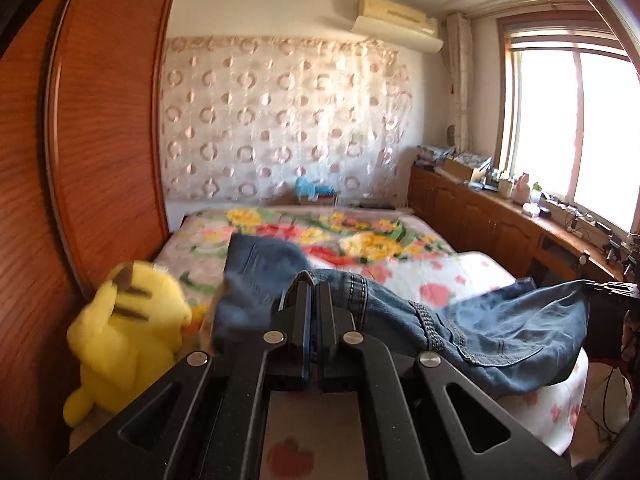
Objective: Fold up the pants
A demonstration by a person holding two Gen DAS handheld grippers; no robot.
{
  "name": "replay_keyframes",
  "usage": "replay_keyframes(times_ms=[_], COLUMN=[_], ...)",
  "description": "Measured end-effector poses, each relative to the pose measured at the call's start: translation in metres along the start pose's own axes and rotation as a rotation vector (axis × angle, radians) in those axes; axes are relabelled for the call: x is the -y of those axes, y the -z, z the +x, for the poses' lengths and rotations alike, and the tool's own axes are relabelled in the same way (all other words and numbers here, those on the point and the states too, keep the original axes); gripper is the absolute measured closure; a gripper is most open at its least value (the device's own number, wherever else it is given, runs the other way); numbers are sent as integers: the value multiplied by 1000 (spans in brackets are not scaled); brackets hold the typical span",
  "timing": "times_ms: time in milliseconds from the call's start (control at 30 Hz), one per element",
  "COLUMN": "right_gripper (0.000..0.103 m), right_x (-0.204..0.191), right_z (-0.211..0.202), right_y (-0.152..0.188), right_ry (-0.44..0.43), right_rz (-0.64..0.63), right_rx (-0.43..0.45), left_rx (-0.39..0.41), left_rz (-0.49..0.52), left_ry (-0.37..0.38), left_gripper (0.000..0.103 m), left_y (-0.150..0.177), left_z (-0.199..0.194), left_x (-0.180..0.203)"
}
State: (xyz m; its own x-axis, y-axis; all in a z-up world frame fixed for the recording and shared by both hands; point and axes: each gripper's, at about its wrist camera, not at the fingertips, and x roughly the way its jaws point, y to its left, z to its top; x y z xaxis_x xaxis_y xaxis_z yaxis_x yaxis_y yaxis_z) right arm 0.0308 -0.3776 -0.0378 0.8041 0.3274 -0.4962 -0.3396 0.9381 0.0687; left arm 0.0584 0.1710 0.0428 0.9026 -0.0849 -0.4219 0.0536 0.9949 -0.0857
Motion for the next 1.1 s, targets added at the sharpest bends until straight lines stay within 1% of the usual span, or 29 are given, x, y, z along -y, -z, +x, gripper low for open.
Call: replay_keyframes(times_ms=[133, 200, 300, 333, 367, 400, 467, 533, 567, 633, 667, 700, 733, 800, 833, 867, 900, 967, 1100], right_gripper=[101, 101, 100, 97, 91, 89, 85, 78, 73, 68, 65, 62, 61, 60, 60, 59, 59, 58, 57], right_x=[2, 5, 9, 10, 10, 9, 10, 11, 11, 12, 8, 11, 8, 9, 8, 7, 7, 4, 1], right_z=[14, 23, 34, 35, 36, 36, 30, 16, 10, -1, -9, -11, -16, -21, -21, -21, -21, -25, -19], right_y=[25, 34, 43, 45, 46, 43, 44, 44, 44, 45, 49, 49, 54, 59, 61, 62, 63, 67, 72], right_ry=[-34, -44, -46, -45, -43, -35, -34, -23, -13, -3, 6, 19, 29, 50, 59, 66, 75, 85, 103], right_rz=[21, 33, 45, 47, 46, 44, 44, 50, 52, 58, 58, 60, 60, 62, 64, 66, 67, 64, 53], right_rx=[-52, -85, -111, -118, -124, -127, -126, -109, -102, -84, -76, -73, -70, -73, -76, -79, -84, -92, -123], left_rx=[-90, -149, -191, -198, -204, -209, -214, -206, -201, -192, -185, -177, -166, -168, -178, -188, -194, -203, -227], left_rz=[-23, -11, 3, 0, -8, -16, -13, 5, 8, 7, 6, 6, 5, -1, -4, -6, -8, -12, 4], left_ry=[4, -11, -39, -47, -51, -49, -59, -78, -73, -61, -58, -53, -42, -10, -1, 7, 14, 38, 69], left_gripper=[100, 100, 100, 100, 100, 100, 100, 100, 100, 94, 78, 60, 55, 51, 46, 36, 30, 28, 28], left_y=[39, 59, 78, 82, 84, 85, 86, 86, 86, 85, 83, 83, 82, 82, 82, 83, 84, 86, 92], left_z=[5, 11, 11, 11, 10, 9, 6, 1, -1, -5, -6, -7, -7, -2, 2, 7, 12, 21, 38], left_x=[-4, 0, 2, 1, 1, -1, 1, 3, 5, 8, 9, 9, 11, 16, 18, 21, 25, 35, 56])
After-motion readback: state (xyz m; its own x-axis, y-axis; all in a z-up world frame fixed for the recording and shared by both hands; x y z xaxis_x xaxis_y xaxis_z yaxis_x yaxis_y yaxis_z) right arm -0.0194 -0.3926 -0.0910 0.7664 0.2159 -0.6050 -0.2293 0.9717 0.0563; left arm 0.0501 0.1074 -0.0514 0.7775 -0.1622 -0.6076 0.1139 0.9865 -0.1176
